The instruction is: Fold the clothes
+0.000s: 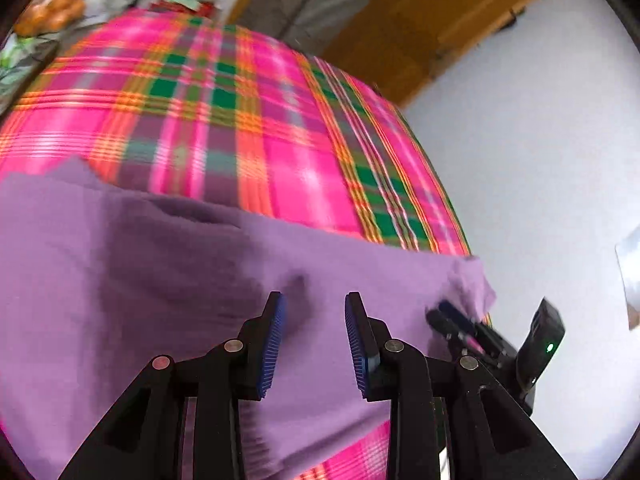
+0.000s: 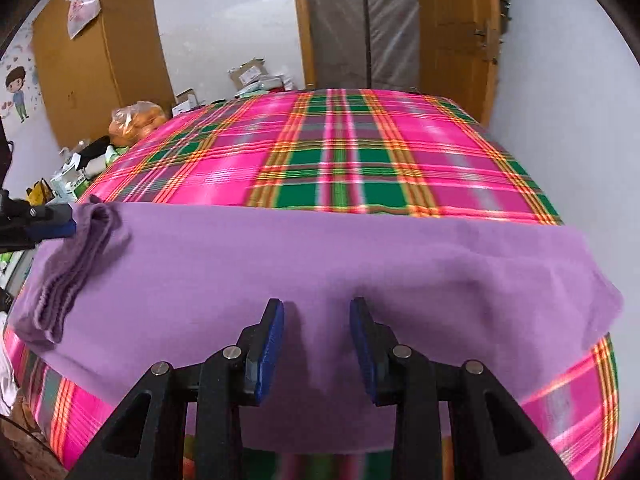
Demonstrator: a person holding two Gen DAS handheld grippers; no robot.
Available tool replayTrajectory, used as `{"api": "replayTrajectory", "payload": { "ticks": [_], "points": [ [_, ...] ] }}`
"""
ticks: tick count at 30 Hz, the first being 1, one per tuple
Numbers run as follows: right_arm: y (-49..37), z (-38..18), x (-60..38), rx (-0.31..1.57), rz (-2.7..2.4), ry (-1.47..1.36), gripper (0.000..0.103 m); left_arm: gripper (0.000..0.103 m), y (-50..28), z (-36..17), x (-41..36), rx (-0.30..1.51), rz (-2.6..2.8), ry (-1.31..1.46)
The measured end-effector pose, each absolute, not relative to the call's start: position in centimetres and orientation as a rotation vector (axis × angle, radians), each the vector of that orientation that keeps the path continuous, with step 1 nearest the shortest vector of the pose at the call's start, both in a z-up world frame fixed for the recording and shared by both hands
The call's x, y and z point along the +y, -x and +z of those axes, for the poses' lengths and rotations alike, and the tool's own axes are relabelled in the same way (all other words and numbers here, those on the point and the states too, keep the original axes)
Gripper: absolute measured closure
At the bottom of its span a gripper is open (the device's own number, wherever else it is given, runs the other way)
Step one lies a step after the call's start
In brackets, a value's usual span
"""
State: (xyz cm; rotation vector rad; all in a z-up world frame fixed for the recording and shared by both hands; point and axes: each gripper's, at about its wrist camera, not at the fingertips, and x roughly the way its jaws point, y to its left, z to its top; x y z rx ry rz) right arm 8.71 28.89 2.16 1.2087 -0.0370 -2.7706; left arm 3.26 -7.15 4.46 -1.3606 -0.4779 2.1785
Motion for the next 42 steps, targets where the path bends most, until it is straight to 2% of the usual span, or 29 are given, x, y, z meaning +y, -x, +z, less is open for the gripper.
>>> {"api": "replayTrajectory", "payload": {
  "ticks": [10,20,26,30,36,40,42],
  "points": [
    [-9.6,2.0,37.9,-0.136,-2.993,-1.289,0.069,0.072,-2.4,2.3,-1.2,-0.385,2.073,1.426],
    [-10.0,2.1,46.9,-0.252,-3.16,-1.392,0.069,0.072,-1.7,1.1,1.2,-0.378,2.028,1.434],
    [-9.1,3.7,45.4,-0.165,-3.187,-1.307,0.069,0.07,-1.1,0.7,1.2,-0.445,2.012,1.419],
    [-6.9,4.0,43.2,-0.126,-3.097,-1.24,0.069,0.07,-1.1,0.7,1.6,-0.428,2.026,1.403],
    [-3.7,2.8,39.6,0.034,-2.946,-1.339,0.069,0.069,-1.1,0.7,1.6,-0.423,2.035,1.386],
    [-2.4,2.6,41.1,-0.041,-2.976,-1.387,0.068,0.069,-1.1,0.6,1.7,-0.42,2.038,1.376],
    [-2.0,2.6,42.1,-0.08,-2.995,-1.401,0.063,0.069,-1.1,0.6,1.7,-0.417,2.041,1.371]
  ]
}}
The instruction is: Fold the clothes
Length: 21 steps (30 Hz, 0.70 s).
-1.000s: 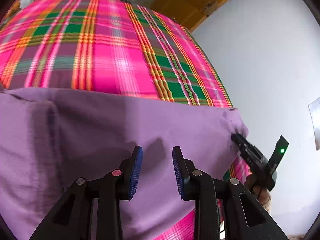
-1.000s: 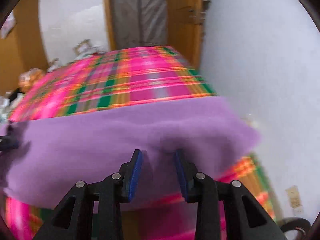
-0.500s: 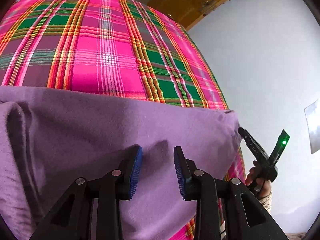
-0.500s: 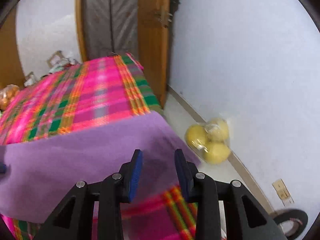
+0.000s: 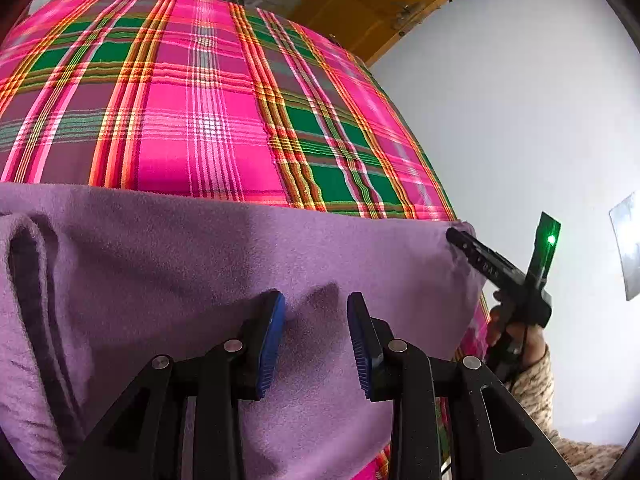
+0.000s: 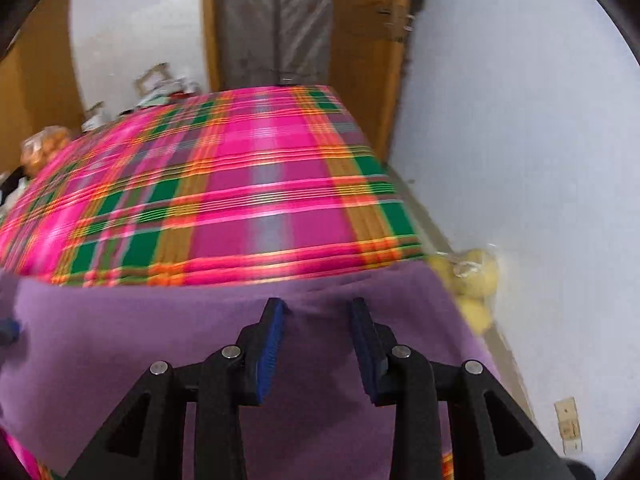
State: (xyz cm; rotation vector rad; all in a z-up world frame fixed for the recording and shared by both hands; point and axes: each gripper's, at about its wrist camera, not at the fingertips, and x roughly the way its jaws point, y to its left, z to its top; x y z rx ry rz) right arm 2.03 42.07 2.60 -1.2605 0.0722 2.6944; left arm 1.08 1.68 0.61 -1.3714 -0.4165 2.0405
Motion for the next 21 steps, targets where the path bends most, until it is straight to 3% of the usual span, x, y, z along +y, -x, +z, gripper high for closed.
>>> {"api": "replayTrajectory", "payload": {
  "ticks": [16,21],
  "points": [
    [-1.3,2.4,46.3,0.112,2.558,1.156,0.062,0.07,-1.6,0.6,1.6,-0.413,2.067,1.34],
    [-3.6,2.9,48.8,0.278,2.567,1.116,0.062,0.07,-1.6,0.6,1.7,-0.416,2.071,1.342]
  ]
}}
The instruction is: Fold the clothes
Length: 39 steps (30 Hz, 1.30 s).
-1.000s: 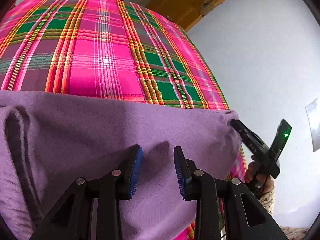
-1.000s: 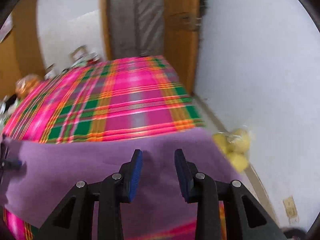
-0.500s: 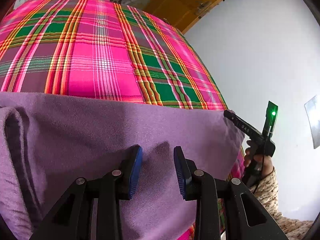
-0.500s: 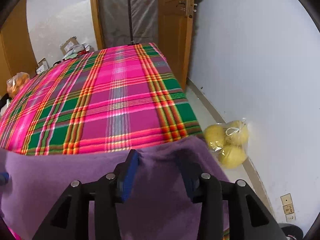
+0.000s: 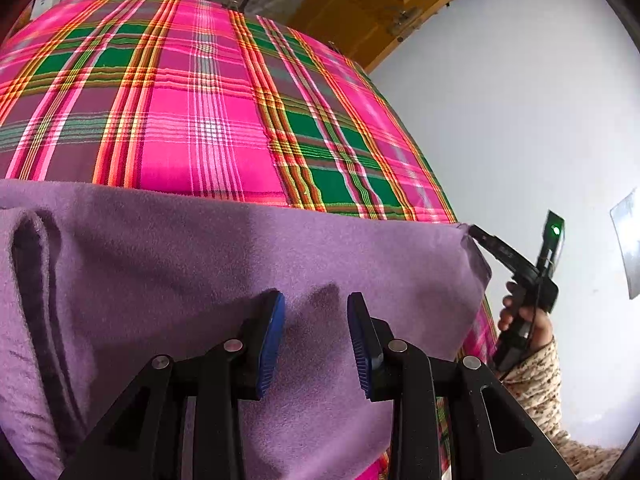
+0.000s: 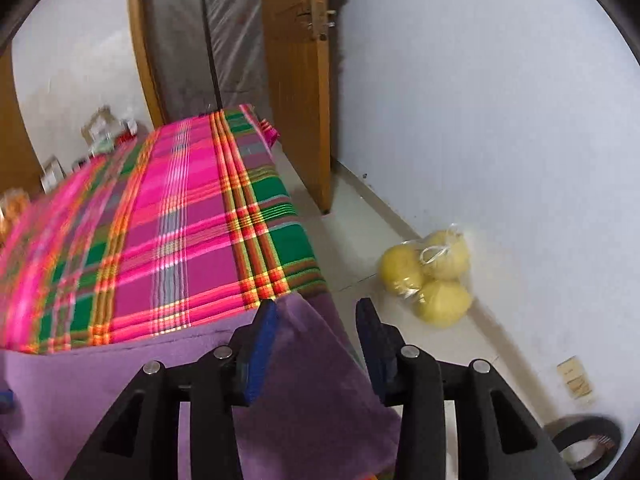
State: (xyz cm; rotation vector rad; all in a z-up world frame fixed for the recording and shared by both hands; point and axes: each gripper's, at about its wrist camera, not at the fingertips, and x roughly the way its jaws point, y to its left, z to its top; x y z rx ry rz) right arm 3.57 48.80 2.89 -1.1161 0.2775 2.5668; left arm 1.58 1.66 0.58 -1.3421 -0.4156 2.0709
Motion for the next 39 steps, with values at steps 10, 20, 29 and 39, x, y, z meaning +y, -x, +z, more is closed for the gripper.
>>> {"api": "replayTrajectory", "payload": {
  "ticks": [10,20,29,39],
  "points": [
    [-9.9,2.5,51.8,0.574,2.61,1.075,0.062,0.069,-1.6,0.6,1.9,-0.411,2.08,1.344],
    [-9.8,0.7,51.6,0.671,2.602,1.095,0.057,0.07,-1.6,0.7,2.0,-0.41,2.09,1.345],
    [-9.4,1.2,50.4,0.53,2.538,1.109,0.074,0.07,-1.6,0.7,1.9,-0.411,2.095,1.345],
    [-9.4,2.5,48.1,0.41,2.655,1.068,0.088,0.07,-1.5,0.5,1.9,-0.424,2.092,1.343]
  ]
}}
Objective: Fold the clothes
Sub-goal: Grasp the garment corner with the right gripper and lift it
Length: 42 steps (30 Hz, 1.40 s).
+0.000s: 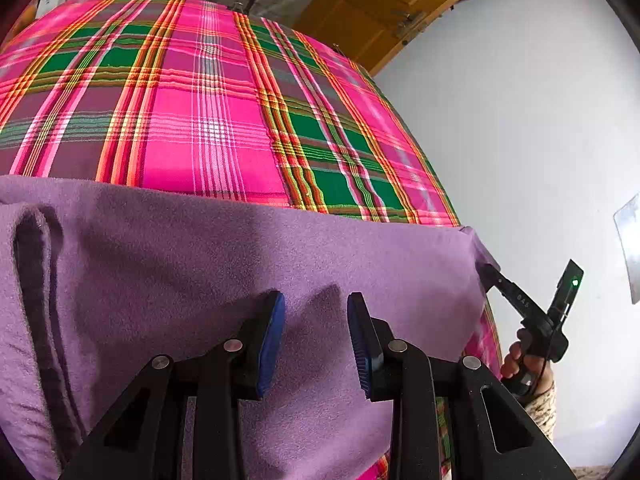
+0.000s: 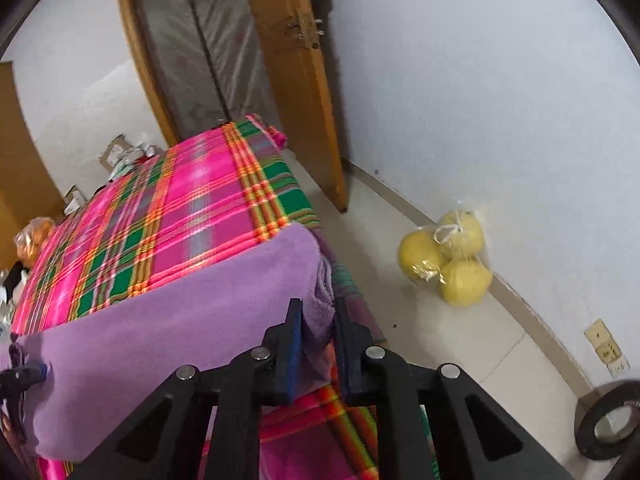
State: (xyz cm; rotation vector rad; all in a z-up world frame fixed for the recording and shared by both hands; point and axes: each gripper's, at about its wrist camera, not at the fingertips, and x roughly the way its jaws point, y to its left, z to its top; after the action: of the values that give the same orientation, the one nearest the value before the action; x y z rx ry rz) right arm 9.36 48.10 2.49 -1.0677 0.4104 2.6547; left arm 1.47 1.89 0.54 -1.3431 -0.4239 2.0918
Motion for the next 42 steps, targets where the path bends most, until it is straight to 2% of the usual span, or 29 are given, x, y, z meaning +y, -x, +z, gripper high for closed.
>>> {"api": "replayTrajectory", "payload": {
  "ticks": [14,31,42],
  "points": [
    [-9.5,3.4,43.4,0.174,2.817,1.073,0.088,0.07,-1.5,0.4,1.9,-0.428,2.093,1.341],
    [-11.3,6.8,38.3,0.141,3.018,1.018,0.088,0.069,-1.4,0.4,1.6,-0.436,2.087,1.344],
    [-11.5,7.1,33.0,0.093,3.166,1.092,0.088,0.069,-0.5,0.1,0.7,-0.573,2.017,1.417]
  ]
}}
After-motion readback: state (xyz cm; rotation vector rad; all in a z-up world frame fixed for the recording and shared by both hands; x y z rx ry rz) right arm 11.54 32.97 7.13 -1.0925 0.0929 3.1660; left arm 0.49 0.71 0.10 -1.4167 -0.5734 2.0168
